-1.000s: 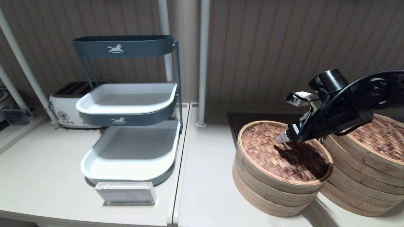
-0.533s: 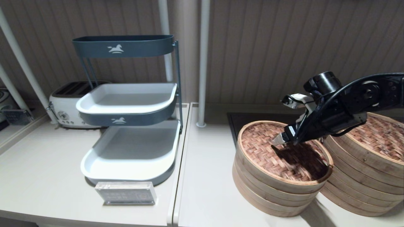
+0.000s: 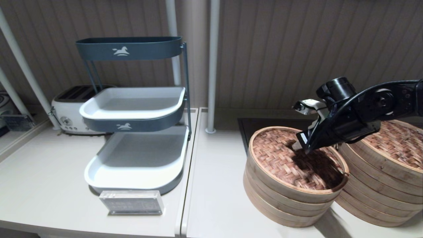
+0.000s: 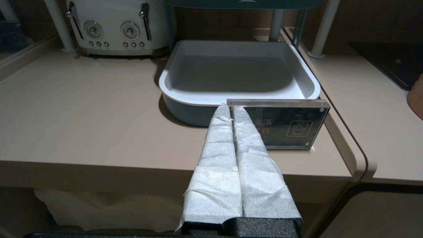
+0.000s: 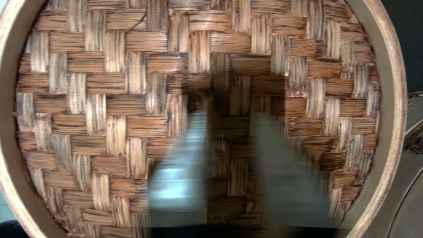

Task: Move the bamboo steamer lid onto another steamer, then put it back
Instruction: Pick up the steamer

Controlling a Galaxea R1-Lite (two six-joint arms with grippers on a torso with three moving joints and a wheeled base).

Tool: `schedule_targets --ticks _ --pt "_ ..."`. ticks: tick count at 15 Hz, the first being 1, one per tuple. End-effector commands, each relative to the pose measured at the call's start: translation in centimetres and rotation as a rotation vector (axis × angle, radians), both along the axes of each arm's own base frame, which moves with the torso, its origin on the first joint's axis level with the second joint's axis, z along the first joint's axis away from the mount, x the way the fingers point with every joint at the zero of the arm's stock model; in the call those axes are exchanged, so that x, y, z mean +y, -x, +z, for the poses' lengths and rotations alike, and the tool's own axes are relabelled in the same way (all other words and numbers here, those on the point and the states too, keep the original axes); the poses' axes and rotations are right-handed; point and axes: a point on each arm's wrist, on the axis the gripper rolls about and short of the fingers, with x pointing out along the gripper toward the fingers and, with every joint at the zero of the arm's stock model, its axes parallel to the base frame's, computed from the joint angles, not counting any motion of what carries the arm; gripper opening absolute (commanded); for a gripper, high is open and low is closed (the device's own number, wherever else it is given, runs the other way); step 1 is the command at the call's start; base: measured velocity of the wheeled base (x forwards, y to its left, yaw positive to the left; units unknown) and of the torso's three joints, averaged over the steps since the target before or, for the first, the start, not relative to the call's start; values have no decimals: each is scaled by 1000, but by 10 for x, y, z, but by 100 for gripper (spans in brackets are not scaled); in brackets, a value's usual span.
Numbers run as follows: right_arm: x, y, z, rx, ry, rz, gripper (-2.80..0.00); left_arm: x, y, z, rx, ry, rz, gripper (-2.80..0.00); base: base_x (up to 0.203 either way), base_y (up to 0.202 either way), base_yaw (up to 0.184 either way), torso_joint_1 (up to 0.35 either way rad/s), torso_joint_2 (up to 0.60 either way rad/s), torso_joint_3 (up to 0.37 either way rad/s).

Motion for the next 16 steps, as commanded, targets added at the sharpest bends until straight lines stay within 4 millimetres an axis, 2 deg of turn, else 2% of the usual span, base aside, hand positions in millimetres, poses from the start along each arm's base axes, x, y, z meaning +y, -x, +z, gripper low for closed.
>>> schedule_targets --ticks 1,6,11,16 --pt "0 3 3 -7 0 2 -280 0 -2 -8 25 0 0 -280 0 0 0 0 0 0" --pt "10 8 2 -7 4 31 -280 0 -2 -8 25 0 0 -280 0 0 0 0 0 0" --pt "19 7 22 -94 -13 51 -280 0 -2 -8 25 0 0 -280 0 0 0 0 0 0" --pt "18 8 28 -115 2 37 -280 0 -2 -8 25 0 0 -280 0 0 0 0 0 0"
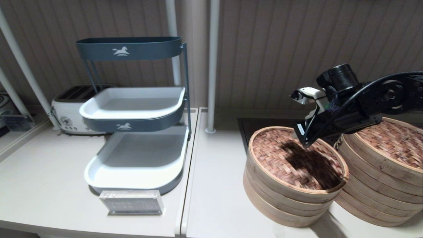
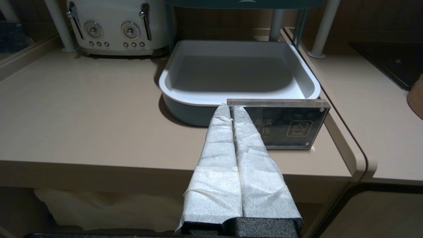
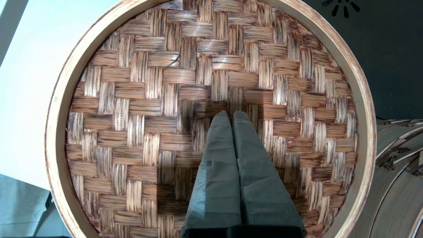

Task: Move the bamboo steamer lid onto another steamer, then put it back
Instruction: Pick up the steamer

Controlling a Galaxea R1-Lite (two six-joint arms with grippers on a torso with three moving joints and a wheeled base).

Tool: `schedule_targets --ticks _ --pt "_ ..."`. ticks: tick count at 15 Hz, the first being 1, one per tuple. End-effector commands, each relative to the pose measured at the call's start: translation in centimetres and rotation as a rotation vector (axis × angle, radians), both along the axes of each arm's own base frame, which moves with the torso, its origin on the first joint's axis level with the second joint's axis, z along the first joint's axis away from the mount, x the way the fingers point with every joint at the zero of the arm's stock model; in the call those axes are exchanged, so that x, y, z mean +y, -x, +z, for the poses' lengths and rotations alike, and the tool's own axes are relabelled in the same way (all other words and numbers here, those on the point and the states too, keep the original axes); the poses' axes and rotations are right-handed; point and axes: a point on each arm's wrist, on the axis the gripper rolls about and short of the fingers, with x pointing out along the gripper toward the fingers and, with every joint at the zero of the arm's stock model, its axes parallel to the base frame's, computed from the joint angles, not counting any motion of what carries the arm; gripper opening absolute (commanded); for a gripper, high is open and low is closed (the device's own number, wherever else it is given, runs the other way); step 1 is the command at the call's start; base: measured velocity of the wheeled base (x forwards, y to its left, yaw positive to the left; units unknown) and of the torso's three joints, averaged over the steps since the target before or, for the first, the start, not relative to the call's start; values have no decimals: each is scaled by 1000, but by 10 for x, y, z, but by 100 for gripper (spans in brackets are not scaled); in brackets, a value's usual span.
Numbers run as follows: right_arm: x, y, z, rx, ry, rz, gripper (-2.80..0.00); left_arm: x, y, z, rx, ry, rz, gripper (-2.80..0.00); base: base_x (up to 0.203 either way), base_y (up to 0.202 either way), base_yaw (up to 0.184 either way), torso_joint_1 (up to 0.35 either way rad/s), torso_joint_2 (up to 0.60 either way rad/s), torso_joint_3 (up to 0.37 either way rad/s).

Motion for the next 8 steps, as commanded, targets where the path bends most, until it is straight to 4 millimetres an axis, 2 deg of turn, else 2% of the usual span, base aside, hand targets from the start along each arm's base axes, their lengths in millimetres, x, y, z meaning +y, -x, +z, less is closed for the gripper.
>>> schedule_targets --ticks 1,3,4,8 --pt "0 1 -1 6 4 -2 -280 0 -2 -8 25 0 0 -280 0 0 0 0 0 0" --pt "-1 -1 -6 18 24 -17 -280 0 -2 -8 25 0 0 -280 0 0 0 0 0 0" --pt "-1 -2 -10 28 33 -19 0 0 -2 -8 25 0 0 -280 0 0 0 0 0 0" --pt "1 -8 -22 63 36 -18 0 0 -2 -8 25 0 0 -280 0 0 0 0 0 0"
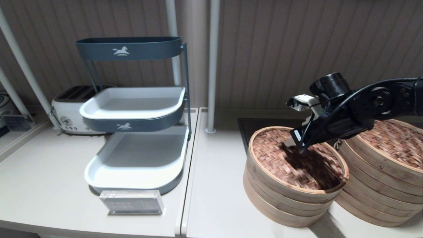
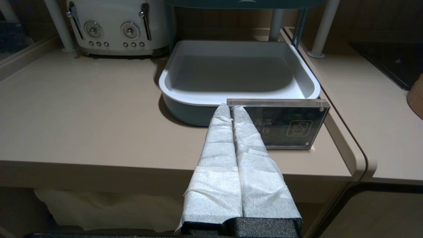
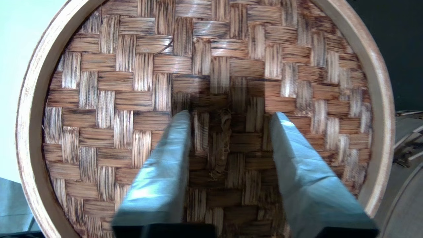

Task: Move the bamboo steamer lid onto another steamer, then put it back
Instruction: Pick up the steamer

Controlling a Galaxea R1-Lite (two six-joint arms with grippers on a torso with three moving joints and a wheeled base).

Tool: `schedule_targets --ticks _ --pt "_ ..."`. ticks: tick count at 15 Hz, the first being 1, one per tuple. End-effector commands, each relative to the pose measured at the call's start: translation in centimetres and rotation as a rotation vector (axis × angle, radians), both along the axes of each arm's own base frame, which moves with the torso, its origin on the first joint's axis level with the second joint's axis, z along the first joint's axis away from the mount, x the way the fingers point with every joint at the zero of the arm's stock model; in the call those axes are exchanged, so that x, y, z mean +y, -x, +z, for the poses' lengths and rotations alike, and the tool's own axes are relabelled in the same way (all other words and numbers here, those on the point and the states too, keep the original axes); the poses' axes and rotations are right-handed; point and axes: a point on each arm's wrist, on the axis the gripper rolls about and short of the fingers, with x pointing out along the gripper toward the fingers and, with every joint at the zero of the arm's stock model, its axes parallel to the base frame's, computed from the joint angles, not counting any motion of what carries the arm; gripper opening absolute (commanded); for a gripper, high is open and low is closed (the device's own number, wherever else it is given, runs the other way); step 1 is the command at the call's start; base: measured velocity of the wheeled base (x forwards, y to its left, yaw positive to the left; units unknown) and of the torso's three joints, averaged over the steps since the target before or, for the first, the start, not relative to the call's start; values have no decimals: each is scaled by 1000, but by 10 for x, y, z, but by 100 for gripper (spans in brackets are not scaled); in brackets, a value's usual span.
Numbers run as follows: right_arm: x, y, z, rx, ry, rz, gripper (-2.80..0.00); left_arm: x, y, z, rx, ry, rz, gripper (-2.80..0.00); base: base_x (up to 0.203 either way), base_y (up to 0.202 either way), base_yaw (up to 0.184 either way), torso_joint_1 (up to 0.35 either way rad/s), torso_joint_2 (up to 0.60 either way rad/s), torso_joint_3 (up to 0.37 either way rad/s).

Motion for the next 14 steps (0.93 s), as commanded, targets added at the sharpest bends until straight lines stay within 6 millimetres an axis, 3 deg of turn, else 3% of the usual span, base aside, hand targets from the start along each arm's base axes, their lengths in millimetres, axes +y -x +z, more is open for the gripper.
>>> schedule_targets --ticks 1,8,9,14 --pt "1 -3 -6 19 4 2 0 0 -2 -8 25 0 0 -280 0 0 0 0 0 0" --pt "2 -3 -13 42 10 5 0 0 -2 -8 25 0 0 -280 0 0 0 0 0 0" --pt "2 -3 -14 48 12 5 -280 0 -2 -8 25 0 0 -280 0 0 0 0 0 0" --pt "2 -2 -16 54 11 3 -280 0 -2 -8 25 -4 -3 -280 0 0 0 0 0 0"
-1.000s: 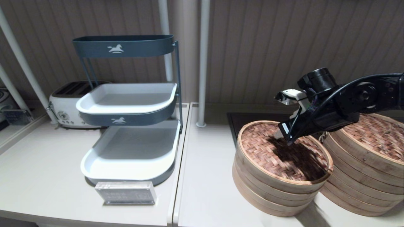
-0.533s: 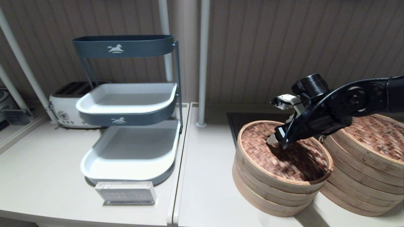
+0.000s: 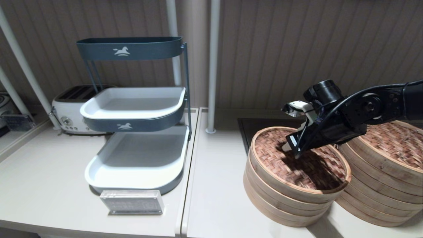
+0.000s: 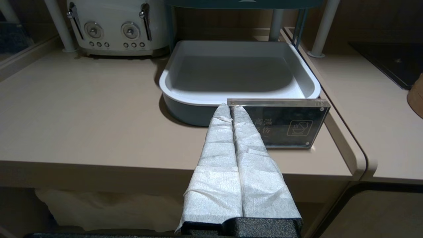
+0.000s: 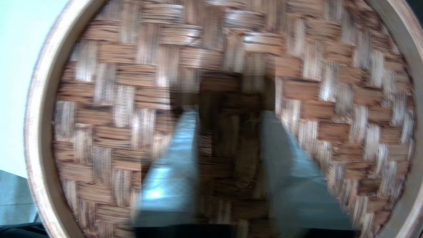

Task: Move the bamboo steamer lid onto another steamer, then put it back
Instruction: Pick up the steamer

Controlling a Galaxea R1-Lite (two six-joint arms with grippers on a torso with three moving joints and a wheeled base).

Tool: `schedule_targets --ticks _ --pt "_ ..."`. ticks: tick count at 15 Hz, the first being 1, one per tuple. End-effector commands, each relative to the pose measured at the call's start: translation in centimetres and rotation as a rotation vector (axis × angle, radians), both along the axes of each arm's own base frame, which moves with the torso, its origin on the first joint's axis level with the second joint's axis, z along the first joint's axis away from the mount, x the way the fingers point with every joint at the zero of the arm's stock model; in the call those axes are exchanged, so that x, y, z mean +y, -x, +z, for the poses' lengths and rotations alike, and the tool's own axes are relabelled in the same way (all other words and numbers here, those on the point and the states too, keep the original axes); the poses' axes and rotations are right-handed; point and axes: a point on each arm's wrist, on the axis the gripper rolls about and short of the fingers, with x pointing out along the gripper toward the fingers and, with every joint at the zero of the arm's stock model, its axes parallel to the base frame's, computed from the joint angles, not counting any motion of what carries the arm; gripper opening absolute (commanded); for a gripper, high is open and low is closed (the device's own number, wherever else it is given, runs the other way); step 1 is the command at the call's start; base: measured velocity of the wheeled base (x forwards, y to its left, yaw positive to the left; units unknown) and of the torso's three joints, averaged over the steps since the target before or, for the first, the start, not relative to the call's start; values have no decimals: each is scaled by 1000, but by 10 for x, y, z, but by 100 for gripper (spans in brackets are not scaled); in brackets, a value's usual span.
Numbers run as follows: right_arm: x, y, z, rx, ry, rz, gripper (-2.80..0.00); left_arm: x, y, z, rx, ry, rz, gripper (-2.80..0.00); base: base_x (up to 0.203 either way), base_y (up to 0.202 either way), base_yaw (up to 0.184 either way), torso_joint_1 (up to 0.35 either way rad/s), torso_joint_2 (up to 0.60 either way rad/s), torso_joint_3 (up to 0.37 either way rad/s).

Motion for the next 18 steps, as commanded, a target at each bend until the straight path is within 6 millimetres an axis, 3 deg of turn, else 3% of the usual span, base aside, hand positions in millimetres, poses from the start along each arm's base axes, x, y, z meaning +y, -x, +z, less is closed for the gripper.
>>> schedule_targets --ticks 1,8,15,18 --pt "-1 2 -2 9 7 -2 -280 0 -2 -8 25 0 -1 -280 0 0 0 0 0 0" --pt "0 -1 1 -20 1 -1 -280 0 -2 -8 25 0 -1 -280 0 0 0 0 0 0" --pt "-1 1 36 -139 -20 -2 -280 0 -2 -8 27 0 -1 -280 0 0 0 0 0 0" --pt "-1 1 39 -148 -20 -3 -280 0 -2 -8 25 0 -1 -280 0 0 0 0 0 0"
